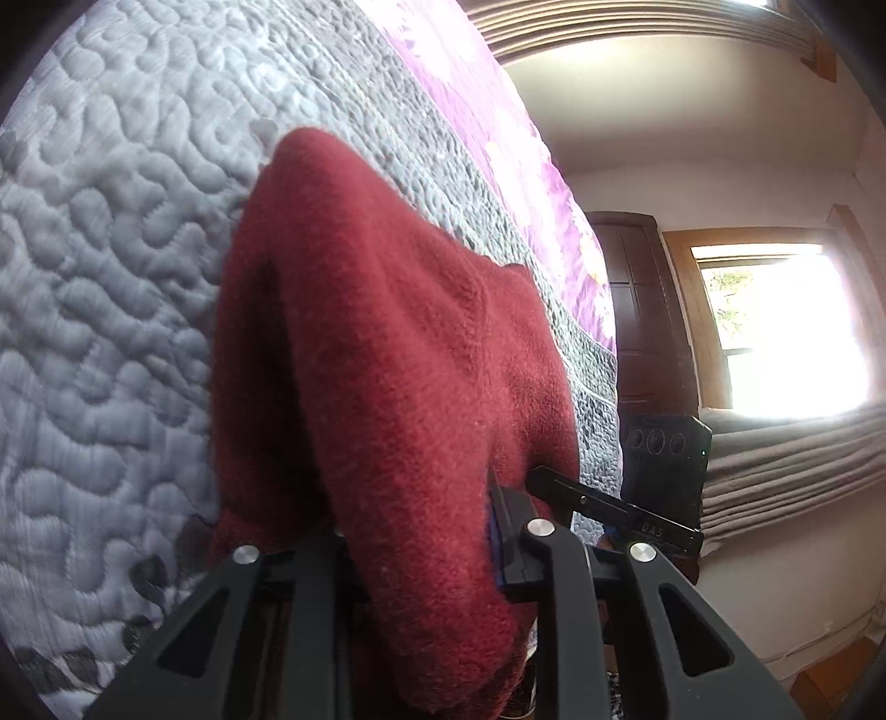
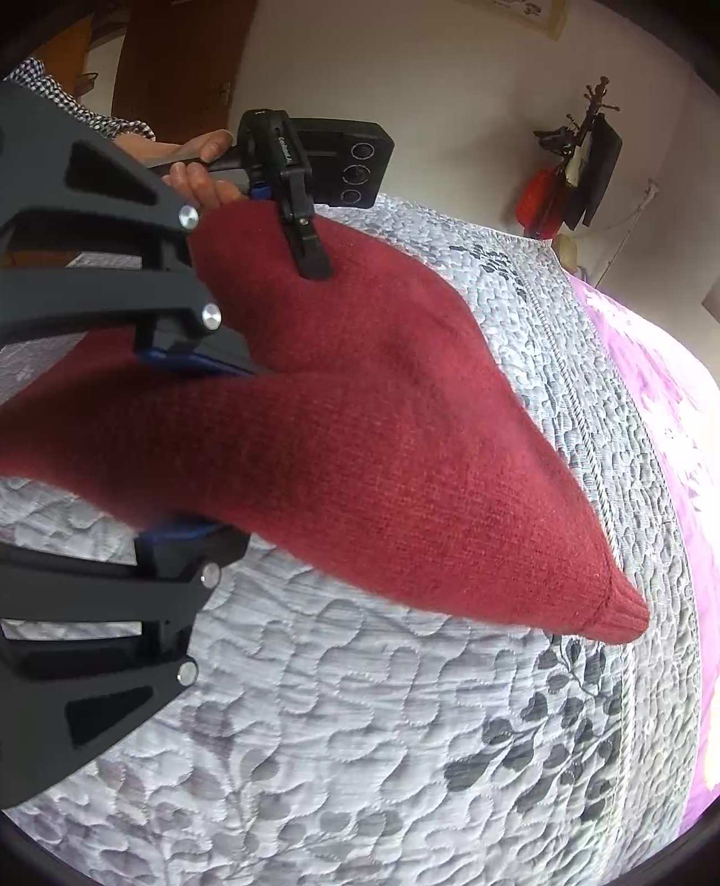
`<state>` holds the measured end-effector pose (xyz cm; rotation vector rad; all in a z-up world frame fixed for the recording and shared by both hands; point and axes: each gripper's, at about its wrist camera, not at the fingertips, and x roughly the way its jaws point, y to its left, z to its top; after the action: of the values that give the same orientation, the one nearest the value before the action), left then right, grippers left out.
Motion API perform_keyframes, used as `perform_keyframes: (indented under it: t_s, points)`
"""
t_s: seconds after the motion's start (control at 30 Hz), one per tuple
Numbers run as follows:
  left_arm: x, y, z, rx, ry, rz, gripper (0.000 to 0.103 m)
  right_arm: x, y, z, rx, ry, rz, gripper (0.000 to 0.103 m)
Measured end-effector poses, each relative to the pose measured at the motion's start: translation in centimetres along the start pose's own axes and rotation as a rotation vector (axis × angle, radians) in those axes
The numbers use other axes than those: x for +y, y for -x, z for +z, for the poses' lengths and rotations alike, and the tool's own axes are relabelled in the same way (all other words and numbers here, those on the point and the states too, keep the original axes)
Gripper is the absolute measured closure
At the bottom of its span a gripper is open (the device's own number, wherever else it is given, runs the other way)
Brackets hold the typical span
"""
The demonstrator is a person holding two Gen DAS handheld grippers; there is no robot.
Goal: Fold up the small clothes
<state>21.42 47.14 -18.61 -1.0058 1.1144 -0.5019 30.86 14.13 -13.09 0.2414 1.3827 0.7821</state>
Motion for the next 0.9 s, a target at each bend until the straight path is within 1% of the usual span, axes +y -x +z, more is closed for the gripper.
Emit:
perform_keyframes:
  t_s: [0.1,0.23,0.33,0.43,0.53,0.63,0.7,0.77,0.83,0.87,0.9]
  points:
    - [-2.1,-1.1,-2.0,0.031,-0.013,-0.015,0.08,-0.7,2.9,-2.2,0.006,-0.003,-0.002,0.064]
    - [-4.6,-3.0,-4.9,0.075,-0.036,-0.02,0.08,-1.5,6.5,-5.8,0.005,-0.001,-0.028,0.064]
    - [-5.9,-4.6,-7.5,0.103,-0.062,-0.003,0.08,-2.5,8.5,-8.7,0.011,-0.007,-0.048,0.064]
    - [-6.6,-6.2,-9.8,0.122,-0.065,0.014,0.08,-4.0,9.5,-11.3,0.025,-0.022,-0.061,0.063]
    - [-6.6,-8.1,-11.2,0.129,-0.096,0.062,0.079,-6.1,9.0,-12.8,0.044,-0.066,-0.069,0.063]
    - [-5.1,-9.8,-11.6,0.127,-0.095,0.114,0.077,-8.3,6.9,-13.7,0.069,-0.096,-0.099,0.06]
    - [-4.3,-10.2,-11.7,0.118,-0.094,0.117,0.074,-9.8,6.0,-14.2,0.065,-0.115,-0.087,0.057]
    - [-3.5,-9.9,-12.0,0.112,-0.097,0.111,0.07,-10.8,5.5,-14.7,0.052,-0.137,-0.065,0.055]
    - [-2.8,-8.7,-12.7,0.104,-0.092,0.108,0.068,-10.4,5.6,-15.0,0.037,-0.111,-0.082,0.049]
    - [-2.9,-8.3,-13.0,0.098,-0.091,0.113,0.066,-9.6,5.4,-14.9,0.026,-0.099,-0.094,0.046]
    - [-3.2,-7.7,-13.3,0.089,-0.099,0.129,0.065,-9.6,5.9,-15.3,0.013,-0.087,-0.106,0.042]
